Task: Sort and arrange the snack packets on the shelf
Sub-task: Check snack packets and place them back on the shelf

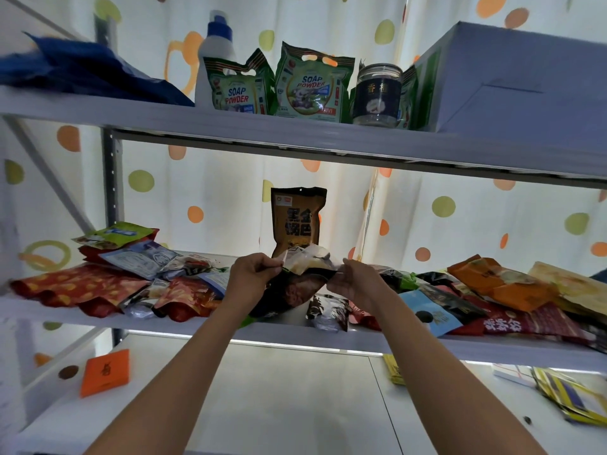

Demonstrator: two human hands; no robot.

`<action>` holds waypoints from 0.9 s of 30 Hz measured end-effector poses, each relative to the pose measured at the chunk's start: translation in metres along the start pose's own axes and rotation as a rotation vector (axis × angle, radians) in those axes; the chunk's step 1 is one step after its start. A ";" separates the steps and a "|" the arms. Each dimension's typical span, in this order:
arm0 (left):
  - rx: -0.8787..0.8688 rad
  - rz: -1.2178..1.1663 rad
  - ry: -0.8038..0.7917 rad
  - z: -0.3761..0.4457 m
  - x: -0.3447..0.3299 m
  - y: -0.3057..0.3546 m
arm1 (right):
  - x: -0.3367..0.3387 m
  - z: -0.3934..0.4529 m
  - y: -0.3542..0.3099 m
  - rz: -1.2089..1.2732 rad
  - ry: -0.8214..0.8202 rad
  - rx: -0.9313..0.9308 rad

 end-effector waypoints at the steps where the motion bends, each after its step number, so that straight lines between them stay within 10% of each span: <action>1: -0.004 -0.031 0.001 -0.001 0.002 0.000 | -0.003 -0.002 0.002 0.007 -0.042 -0.013; 14: -0.031 -0.081 -0.015 -0.013 0.024 0.018 | -0.040 -0.016 -0.033 -0.607 0.003 0.173; 27: -0.130 -0.018 -0.100 -0.023 0.017 0.096 | -0.036 -0.069 -0.080 -0.359 0.189 0.307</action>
Point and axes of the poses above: each hand's wrist, its own z-axis towards the middle knuckle, its own x-axis out of the back of the hand, y = z × x, the point moved 7 cm from there along z, towards the middle knuckle, and after that the axes turned 13 degrees about -y, right-handed, at the moved point
